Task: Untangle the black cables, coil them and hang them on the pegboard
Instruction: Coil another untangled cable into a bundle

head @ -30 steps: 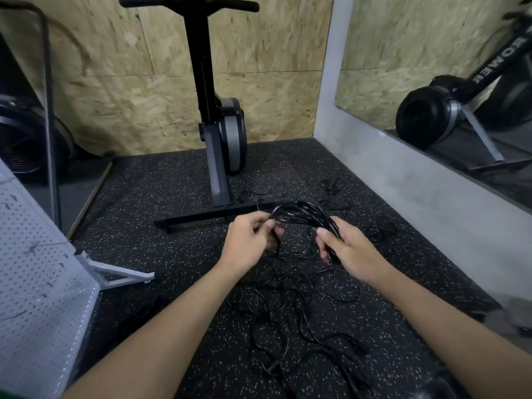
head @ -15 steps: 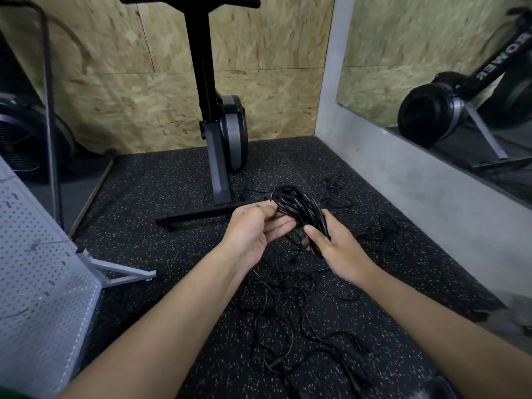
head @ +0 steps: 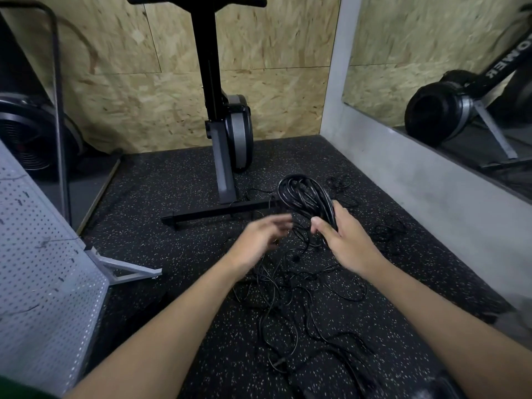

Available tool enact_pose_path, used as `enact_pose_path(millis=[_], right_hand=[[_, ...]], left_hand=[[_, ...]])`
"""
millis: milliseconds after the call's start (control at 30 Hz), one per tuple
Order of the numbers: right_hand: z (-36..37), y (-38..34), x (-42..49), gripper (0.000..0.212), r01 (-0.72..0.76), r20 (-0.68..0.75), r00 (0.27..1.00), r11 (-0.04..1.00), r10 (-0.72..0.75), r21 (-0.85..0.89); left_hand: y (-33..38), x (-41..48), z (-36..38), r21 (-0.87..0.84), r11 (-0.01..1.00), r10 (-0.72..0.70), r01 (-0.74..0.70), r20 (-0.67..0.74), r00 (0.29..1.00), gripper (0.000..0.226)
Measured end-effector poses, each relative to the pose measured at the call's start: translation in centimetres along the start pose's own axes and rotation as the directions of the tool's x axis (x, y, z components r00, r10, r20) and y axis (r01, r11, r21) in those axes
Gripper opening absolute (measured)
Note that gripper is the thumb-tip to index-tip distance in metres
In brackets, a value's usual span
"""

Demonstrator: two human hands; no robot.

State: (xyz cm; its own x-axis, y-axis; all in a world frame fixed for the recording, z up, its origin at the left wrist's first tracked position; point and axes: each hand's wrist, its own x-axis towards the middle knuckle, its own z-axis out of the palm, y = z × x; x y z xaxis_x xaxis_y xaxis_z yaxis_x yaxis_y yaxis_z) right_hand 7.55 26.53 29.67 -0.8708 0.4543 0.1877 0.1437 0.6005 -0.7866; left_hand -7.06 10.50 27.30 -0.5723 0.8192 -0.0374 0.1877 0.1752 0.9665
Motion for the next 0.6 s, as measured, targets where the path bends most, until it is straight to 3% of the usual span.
enact_pose_path(millis=[67,100,300,467,600], right_hand=[[0.1,-0.3,0.0,0.025,0.014,0.017,1.000,0.998,-0.015,0.062],[0.1,-0.7,-0.1,0.023,0.029,0.017,0.999,0.995,-0.031,0.096],[-0.6,-2.6,-0.7,0.017,0.062,-0.098,0.995,0.939,-0.030,0.338],[-1.4,-1.2,-0.6,0.014,-0.010,-0.138,0.989,0.970,0.045,0.244],[-1.6,-0.1,-0.3,0.016,-0.096,-0.135,0.987,0.994,0.089,-0.047]], left_hand=[[-1.6,0.2,1.3,0.309,0.950,0.015,-0.051,0.117,0.993,0.064],[-1.9,0.2,2.0,0.384,0.919,0.033,-0.093,0.160,0.987,0.070],[-3.8,0.7,3.5,0.529,0.830,0.075,-0.175,0.205,0.976,0.034],[-4.1,0.7,2.7,0.565,0.813,0.015,-0.142,0.224,0.974,0.010],[-3.4,0.1,3.0,0.568,0.811,-0.037,-0.143,0.294,0.955,0.010]])
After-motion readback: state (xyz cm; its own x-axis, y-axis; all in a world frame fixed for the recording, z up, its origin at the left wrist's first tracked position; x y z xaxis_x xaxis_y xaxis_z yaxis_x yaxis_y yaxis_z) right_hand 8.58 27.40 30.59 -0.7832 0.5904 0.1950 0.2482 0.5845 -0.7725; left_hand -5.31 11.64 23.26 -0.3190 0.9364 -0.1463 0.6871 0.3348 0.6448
